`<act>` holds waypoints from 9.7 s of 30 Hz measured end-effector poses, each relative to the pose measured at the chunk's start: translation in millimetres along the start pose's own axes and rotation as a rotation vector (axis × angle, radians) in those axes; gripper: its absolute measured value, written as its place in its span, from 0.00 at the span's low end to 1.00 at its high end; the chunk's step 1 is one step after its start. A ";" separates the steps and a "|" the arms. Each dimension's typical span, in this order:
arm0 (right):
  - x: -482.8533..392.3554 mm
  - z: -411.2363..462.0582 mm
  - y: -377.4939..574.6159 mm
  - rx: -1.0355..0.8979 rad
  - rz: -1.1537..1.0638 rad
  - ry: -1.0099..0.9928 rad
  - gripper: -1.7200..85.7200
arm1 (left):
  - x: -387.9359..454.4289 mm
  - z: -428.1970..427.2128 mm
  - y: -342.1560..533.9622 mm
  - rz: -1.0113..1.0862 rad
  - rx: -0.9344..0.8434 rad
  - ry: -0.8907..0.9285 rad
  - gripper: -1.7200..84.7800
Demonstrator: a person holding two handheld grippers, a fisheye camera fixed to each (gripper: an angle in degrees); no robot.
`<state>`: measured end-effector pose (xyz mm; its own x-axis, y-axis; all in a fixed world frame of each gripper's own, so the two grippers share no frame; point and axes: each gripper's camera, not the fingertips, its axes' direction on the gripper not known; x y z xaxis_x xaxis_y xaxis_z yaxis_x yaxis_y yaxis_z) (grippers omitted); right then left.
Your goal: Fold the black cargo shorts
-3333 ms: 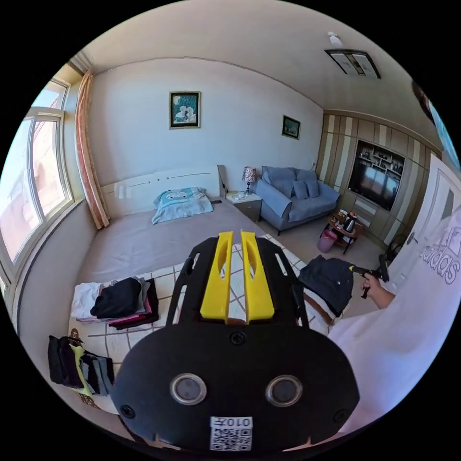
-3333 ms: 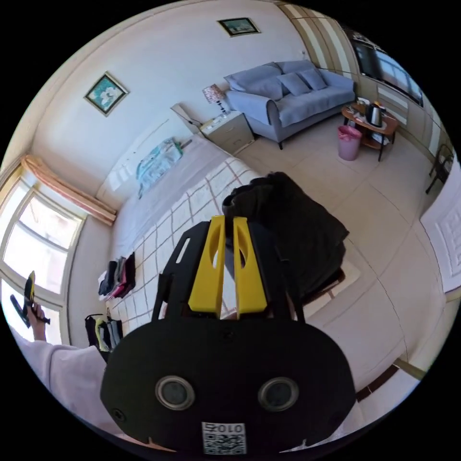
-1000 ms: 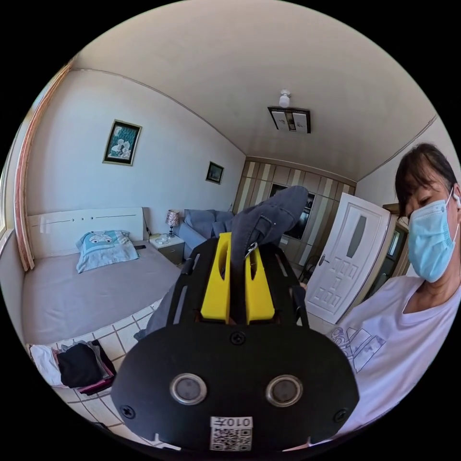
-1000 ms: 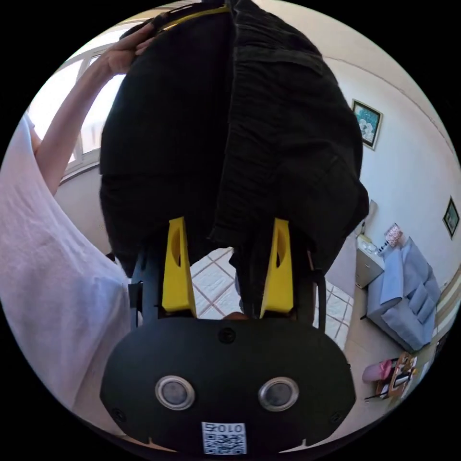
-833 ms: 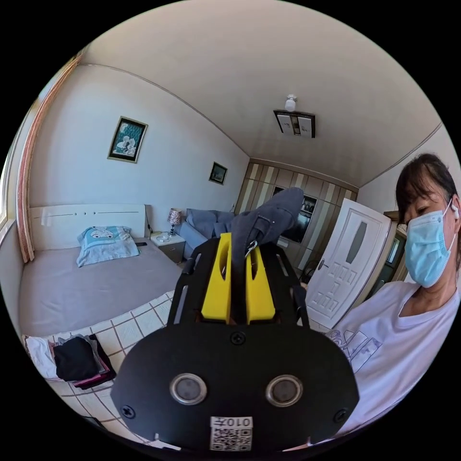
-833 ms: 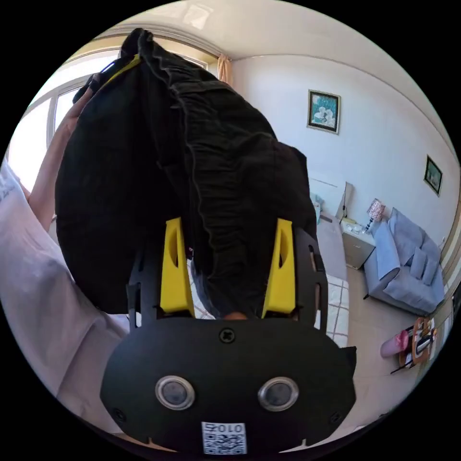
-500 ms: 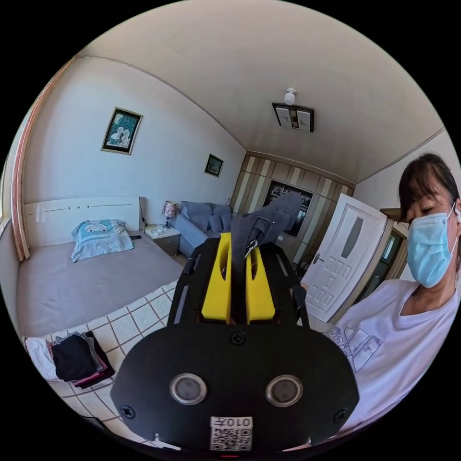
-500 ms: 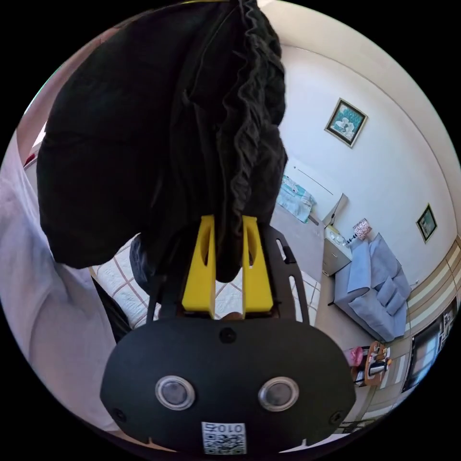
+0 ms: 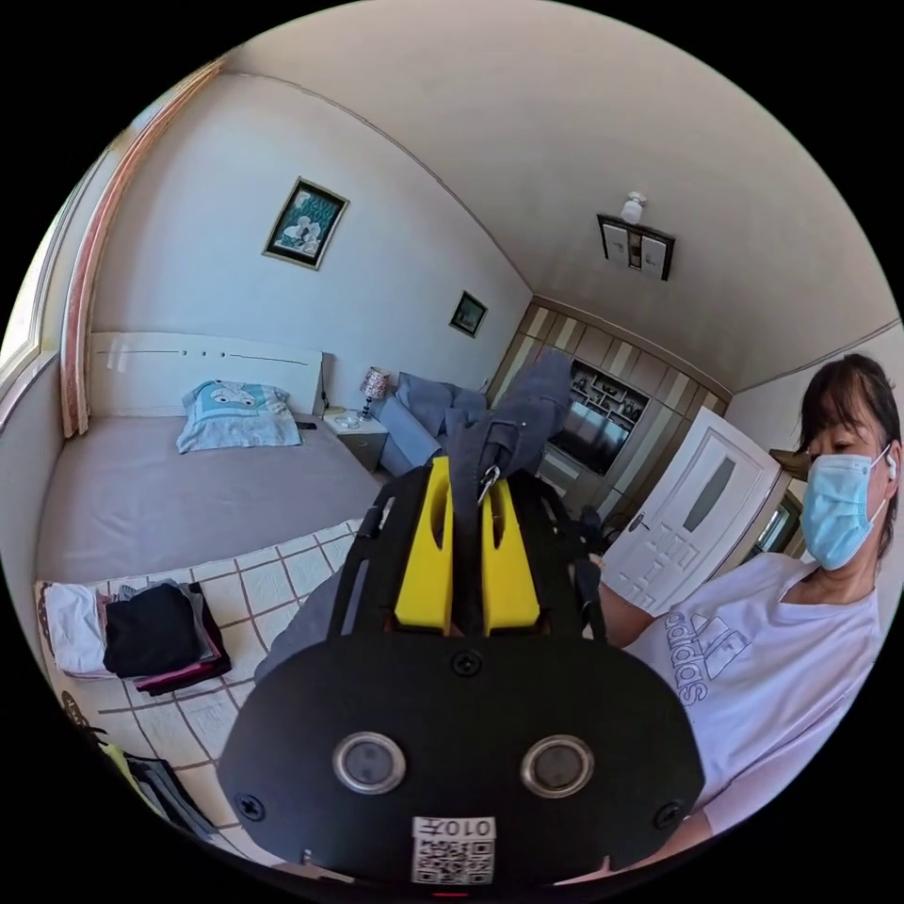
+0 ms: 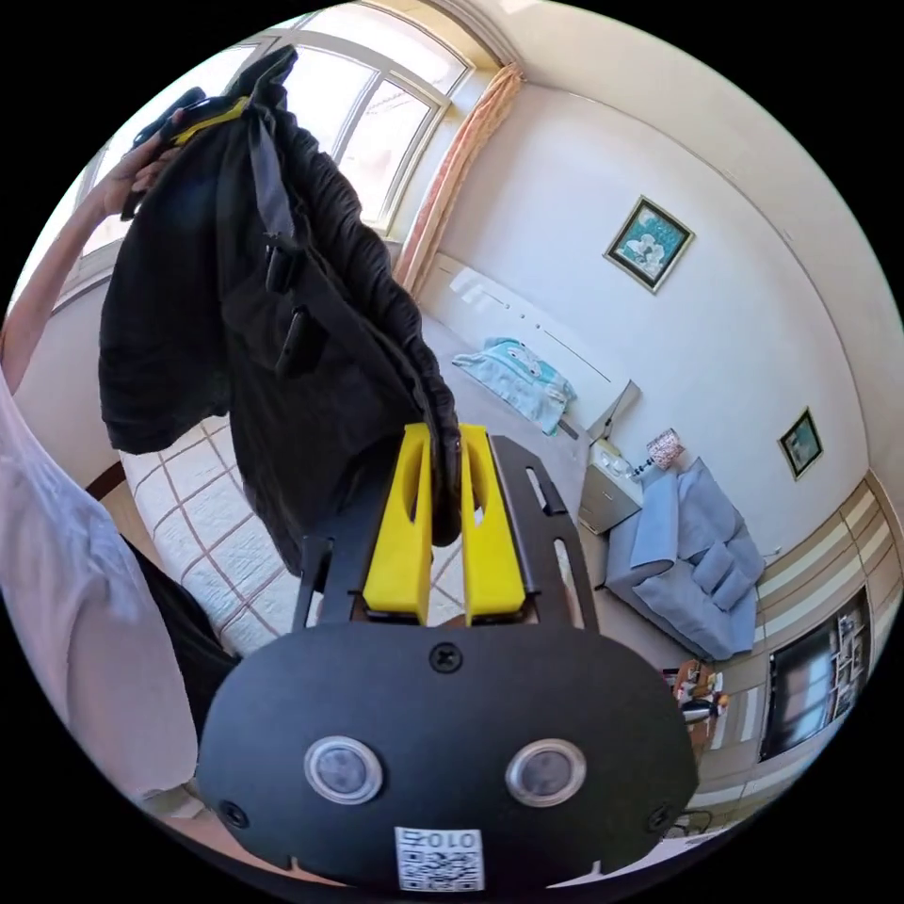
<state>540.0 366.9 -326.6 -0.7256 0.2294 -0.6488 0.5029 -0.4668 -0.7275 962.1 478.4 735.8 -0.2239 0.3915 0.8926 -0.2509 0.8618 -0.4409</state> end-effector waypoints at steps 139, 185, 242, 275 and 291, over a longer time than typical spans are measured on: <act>71.7 148.2 774.3 -0.901 0.376 -0.530 0.06 | -367.9 -274.1 101.7 -0.985 -0.599 -0.515 0.02; -136.7 504.5 387.0 -0.592 -0.768 -0.461 0.07 | -573.6 -67.3 -47.1 0.114 -1.057 -0.472 0.18; 186.3 199.6 677.7 -0.534 0.630 -0.560 0.18 | -404.1 -48.3 65.4 -0.051 -0.872 -0.516 0.07; 118.2 195.0 635.1 -0.576 0.428 -0.496 0.11 | -434.3 -209.8 180.1 -0.878 -0.485 -0.661 0.17; 102.9 202.3 623.7 -0.630 0.458 -0.500 0.08 | -459.1 -232.0 173.1 -0.828 -0.445 -0.577 0.24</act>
<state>683.9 -73.4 -801.9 -0.4374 -0.3264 -0.8379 0.8469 0.1638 -0.5059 1240.0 522.7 271.7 -0.5785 -0.4703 0.6665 -0.1907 0.8724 0.4501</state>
